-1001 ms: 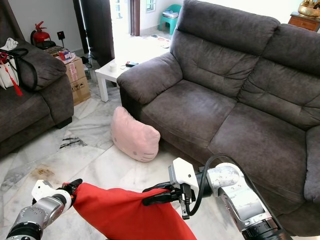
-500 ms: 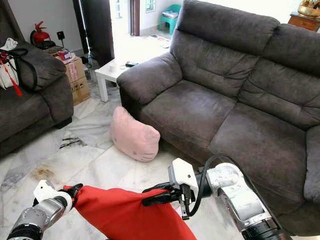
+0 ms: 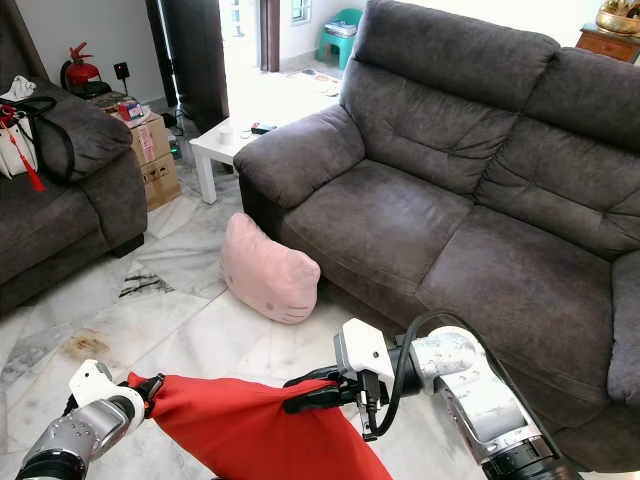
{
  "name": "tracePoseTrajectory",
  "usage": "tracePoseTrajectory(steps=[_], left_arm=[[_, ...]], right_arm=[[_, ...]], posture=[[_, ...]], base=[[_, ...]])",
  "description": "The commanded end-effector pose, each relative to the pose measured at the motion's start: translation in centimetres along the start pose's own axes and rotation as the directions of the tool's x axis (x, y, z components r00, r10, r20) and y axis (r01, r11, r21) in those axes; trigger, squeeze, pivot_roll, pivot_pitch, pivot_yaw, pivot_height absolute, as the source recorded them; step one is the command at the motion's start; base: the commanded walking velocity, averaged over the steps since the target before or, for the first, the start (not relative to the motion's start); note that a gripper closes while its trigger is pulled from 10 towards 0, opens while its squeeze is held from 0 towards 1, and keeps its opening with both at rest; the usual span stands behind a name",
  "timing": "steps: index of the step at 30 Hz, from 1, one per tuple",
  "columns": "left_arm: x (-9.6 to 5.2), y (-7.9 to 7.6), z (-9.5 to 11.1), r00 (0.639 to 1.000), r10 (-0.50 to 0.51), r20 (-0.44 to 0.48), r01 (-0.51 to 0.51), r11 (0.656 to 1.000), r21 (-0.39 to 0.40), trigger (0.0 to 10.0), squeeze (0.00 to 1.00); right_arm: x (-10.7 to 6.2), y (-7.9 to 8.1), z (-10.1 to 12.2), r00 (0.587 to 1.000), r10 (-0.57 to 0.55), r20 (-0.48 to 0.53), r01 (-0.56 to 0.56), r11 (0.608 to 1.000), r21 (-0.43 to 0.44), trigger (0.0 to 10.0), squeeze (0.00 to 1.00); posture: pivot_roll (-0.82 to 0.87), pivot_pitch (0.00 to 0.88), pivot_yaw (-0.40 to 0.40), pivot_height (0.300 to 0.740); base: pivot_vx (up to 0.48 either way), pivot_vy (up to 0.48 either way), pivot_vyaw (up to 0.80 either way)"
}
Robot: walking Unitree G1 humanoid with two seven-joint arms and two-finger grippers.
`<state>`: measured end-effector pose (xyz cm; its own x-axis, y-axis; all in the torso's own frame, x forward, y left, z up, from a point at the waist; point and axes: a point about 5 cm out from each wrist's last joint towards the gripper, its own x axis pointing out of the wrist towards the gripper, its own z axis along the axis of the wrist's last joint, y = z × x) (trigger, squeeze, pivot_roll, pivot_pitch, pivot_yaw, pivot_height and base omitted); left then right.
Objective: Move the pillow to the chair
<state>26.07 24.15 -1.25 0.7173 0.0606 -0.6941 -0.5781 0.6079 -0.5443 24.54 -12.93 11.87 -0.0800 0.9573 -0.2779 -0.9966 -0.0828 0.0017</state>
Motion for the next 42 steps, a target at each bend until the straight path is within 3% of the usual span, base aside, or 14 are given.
tracePoseTrajectory(steps=[1, 11, 16, 17, 18, 22, 27, 28, 29, 30, 32, 33, 35, 42], left_arm=[[-0.1, -0.2, 0.1, 1.000, -0.005, 0.003, 0.004, 0.999, 0.044, 0.0, 0.00], [-0.2, -0.6, 0.3, 1.000, -0.015, 0.014, 0.014, 0.995, 0.103, 0.0, 0.00], [-0.8, -2.5, 2.0, 0.984, -0.084, 0.158, 0.025, 0.939, 0.342, 0.0, 0.00], [-0.8, -2.5, 2.0, 0.984, -0.084, 0.158, 0.025, 0.939, 0.342, 0.0, 0.00], [-1.2, -3.9, 2.8, 0.963, -0.149, 0.225, 0.043, 0.908, 0.416, 10.0, 0.00], [-2.6, -6.8, 4.2, 0.897, -0.287, 0.335, 0.069, 0.842, 0.535, 10.0, 0.00], [-3.9, -8.6, 4.7, 0.840, -0.375, 0.392, 0.057, 0.779, 0.624, 10.0, 0.00], [-4.3, -9.2, 4.8, 0.819, -0.403, 0.409, 0.059, 0.768, 0.638, 10.0, 0.00], [-5.2, -10.2, 4.9, 0.772, -0.453, 0.446, 0.042, 0.737, 0.675, 10.0, 0.00], [-5.2, -10.2, 4.9, 0.772, -0.453, 0.446, 0.042, 0.737, 0.675, 10.0, 0.00], [-6.1, -11.3, 4.7, 0.726, -0.504, 0.468, 0.025, 0.699, 0.715, 10.0, 0.00], [-6.1, -11.3, 4.7, 0.726, -0.504, 0.468, 0.025, 0.699, 0.715, 10.0, 0.00], [-6.7, -12.3, 4.2, 0.694, -0.540, 0.477, 0.003, 0.664, 0.748, 10.0, 0.00], [-7.6, -13.4, 3.7, 0.631, -0.595, 0.498, -0.015, 0.633, 0.774, 10.0, 0.00]], right_arm=[[-0.1, -0.6, 1.7, 0.999, -0.005, 0.049, 0.009, 0.996, -0.084, 10.0, 0.00], [0.1, -0.7, 1.6, 0.998, -0.023, 0.056, 0.028, 0.996, -0.086, 10.0, 0.00], [0.1, -2.2, 1.9, 0.978, -0.175, 0.113, 0.187, 0.977, -0.102, 10.0, 0.00], [0.1, -2.2, 1.9, 0.978, -0.175, 0.113, 0.187, 0.977, -0.102, 10.0, 0.00], [0.1, -3.4, 1.9, 0.947, -0.290, 0.139, 0.305, 0.947, -0.103, 10.0, 0.00], [0.1, -5.4, 1.5, 0.853, -0.499, 0.155, 0.515, 0.852, -0.090, 10.0, 0.00], [0.5, -6.4, 1.2, 0.771, -0.617, 0.156, 0.630, 0.774, -0.054, 10.0, 0.00], [0.6, -6.7, 1.1, 0.740, -0.656, 0.147, 0.667, 0.743, -0.046, 10.0, 0.00], [0.7, -7.4, 0.8, 0.668, -0.735, 0.115, 0.743, 0.668, -0.042, 10.0, 0.00], [0.7, -7.4, 0.8, 0.668, -0.735, 0.115, 0.743, 0.668, -0.042, 10.0, 0.00], [1.0, -8.0, 0.3, 0.574, -0.814, 0.090, 0.818, 0.575, -0.013, 10.0, 0.00], [1.0, -8.0, 0.3, 0.574, -0.814, 0.090, 0.818, 0.575, -0.013, 10.0, 0.00], [1.6, -8.2, 0.5, 0.483, -0.871, 0.090, 0.870, 0.489, 0.059, 10.0, 0.00], [2.7, -7.6, 0.9, 0.391, -0.916, 0.094, 0.913, 0.399, 0.085, 10.0, 0.00]], posture=[[0.09, 0.000, -0.072, 0.740], [0.09, 0.000, -0.066, 0.740], [0.09, 0.000, -0.065, 0.740], [0.09, 0.000, -0.065, 0.740], [0.09, 0.000, -0.065, 0.740], [0.08, 0.000, -0.061, 0.740], [0.09, 0.000, -0.058, 0.740], [0.09, 0.000, -0.056, 0.740], [0.09, 0.000, -0.055, 0.740], [0.09, 0.000, -0.055, 0.740], [0.09, 0.000, -0.056, 0.740], [0.09, 0.000, -0.056, 0.740], [0.09, 0.000, -0.055, 0.740], [0.09, 0.000, -0.051, 0.740]], base=[[0.000, 0.000, 0.00], [0.000, 0.000, 0.00], [0.000, 0.000, 0.00], [0.000, 0.000, 0.00], [0.000, 0.000, 0.00], [0.000, 0.000, 0.00], [0.000, 0.000, 0.00], [0.000, 0.000, 0.00], [0.000, 0.000, 0.00], [0.000, 0.000, 0.00], [0.000, 0.000, 0.00], [0.000, 0.000, 0.00], [0.000, 0.000, 0.00], [0.000, 0.000, 0.00]])
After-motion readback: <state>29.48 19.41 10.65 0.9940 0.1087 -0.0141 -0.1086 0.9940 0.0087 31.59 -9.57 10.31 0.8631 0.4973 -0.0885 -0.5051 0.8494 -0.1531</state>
